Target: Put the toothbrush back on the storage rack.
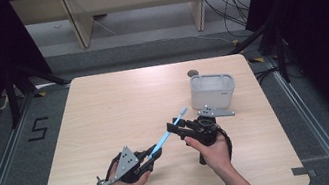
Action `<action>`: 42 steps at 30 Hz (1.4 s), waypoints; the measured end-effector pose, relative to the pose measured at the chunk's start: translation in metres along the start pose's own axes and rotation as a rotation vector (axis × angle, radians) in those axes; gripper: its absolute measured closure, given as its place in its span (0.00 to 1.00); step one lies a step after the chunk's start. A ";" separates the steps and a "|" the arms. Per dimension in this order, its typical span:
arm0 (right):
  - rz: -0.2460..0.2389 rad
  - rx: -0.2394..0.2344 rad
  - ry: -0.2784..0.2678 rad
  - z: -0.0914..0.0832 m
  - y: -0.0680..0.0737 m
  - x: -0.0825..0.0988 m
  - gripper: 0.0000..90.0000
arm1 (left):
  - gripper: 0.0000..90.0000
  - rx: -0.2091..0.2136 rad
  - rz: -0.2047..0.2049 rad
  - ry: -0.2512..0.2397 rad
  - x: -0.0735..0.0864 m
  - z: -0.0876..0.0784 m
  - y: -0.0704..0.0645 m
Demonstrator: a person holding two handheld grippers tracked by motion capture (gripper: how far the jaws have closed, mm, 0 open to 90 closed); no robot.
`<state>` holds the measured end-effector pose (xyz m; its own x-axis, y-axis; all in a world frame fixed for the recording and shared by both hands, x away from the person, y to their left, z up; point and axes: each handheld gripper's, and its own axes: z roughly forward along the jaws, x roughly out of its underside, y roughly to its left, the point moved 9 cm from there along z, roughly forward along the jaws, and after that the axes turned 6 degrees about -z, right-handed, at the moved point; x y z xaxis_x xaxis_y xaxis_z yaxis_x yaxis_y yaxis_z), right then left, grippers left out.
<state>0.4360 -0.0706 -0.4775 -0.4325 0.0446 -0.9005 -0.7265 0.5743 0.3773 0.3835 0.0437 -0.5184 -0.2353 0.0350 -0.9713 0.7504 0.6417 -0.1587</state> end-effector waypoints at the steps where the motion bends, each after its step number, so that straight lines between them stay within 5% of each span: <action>1: 0.000 0.006 0.001 0.000 -0.001 0.000 0.68 | 0.86 -0.002 -0.001 -0.001 0.000 0.000 0.000; 9: 0.024 -0.020 -0.013 0.000 -0.002 -0.002 0.76 | 0.86 -0.002 -0.018 -0.007 0.003 0.004 -0.001; 12: 0.041 -0.034 -0.022 -0.001 -0.003 -0.003 0.81 | 0.86 -0.007 -0.018 0.032 0.007 0.005 -0.001; 16: 0.120 -0.130 -0.035 -0.003 0.005 -0.007 0.96 | 0.84 0.020 -0.034 0.104 0.018 0.012 -0.003; 19: 0.080 -0.127 -0.017 -0.004 0.008 -0.008 0.96 | 0.74 0.025 -0.032 0.135 0.022 0.012 -0.005; 27: -0.047 0.008 0.020 -0.011 -0.003 -0.012 0.96 | 0.65 0.028 -0.018 0.122 0.013 0.004 -0.005; 29: -0.031 0.026 0.040 -0.013 -0.002 -0.012 0.96 | 0.64 0.024 -0.017 0.117 0.011 0.003 -0.004; 31: -0.093 0.050 0.034 -0.014 -0.007 -0.014 0.96 | 0.63 0.021 -0.020 0.117 0.011 0.001 -0.004; 42: -0.147 0.115 0.053 -0.022 -0.014 -0.017 0.96 | 0.58 -0.016 -0.022 0.105 0.009 -0.012 0.009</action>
<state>0.4419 -0.0968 -0.4625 -0.3560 -0.0876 -0.9304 -0.7191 0.6615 0.2129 0.3806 0.0591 -0.5267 -0.3156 0.1010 -0.9435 0.7350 0.6549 -0.1757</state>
